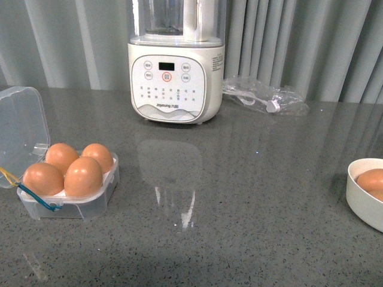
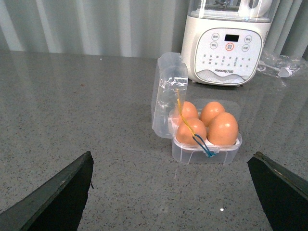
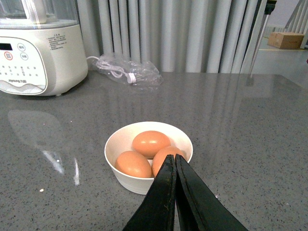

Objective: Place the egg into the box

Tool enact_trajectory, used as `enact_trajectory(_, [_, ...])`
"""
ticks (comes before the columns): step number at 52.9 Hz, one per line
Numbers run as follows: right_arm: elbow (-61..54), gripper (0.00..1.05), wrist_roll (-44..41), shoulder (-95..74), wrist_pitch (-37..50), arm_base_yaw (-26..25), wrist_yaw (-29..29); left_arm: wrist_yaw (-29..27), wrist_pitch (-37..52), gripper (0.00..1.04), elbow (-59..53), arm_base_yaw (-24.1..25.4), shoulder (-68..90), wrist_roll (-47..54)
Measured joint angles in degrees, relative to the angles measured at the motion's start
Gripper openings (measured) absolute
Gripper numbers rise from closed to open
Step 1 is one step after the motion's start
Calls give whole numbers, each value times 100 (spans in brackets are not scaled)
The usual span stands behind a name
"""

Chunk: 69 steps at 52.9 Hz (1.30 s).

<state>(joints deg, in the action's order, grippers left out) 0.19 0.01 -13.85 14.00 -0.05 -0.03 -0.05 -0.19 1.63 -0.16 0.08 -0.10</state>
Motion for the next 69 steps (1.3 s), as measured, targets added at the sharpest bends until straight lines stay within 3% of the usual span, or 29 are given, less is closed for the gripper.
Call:
enact_trajectory(16, [0, 3, 0, 411, -411, 0, 0, 0, 0, 98, 0, 0, 0, 0])
enact_trajectory(23, [4, 3, -2, 1178, -1353, 0, 0, -2, 0, 98, 0, 0, 0, 0])
enact_trajectory(38, [4, 3, 0, 1357, -1397, 0, 0, 2, 0, 98, 0, 0, -7, 0])
enact_trajectory(64, [4, 99, 0, 1357, -1397, 0, 0, 2, 0, 98, 0, 0, -7, 0])
enact_trajectory(69, [4, 97, -2, 1357, -1397, 0, 0, 2, 0, 98, 0, 0, -7, 0])
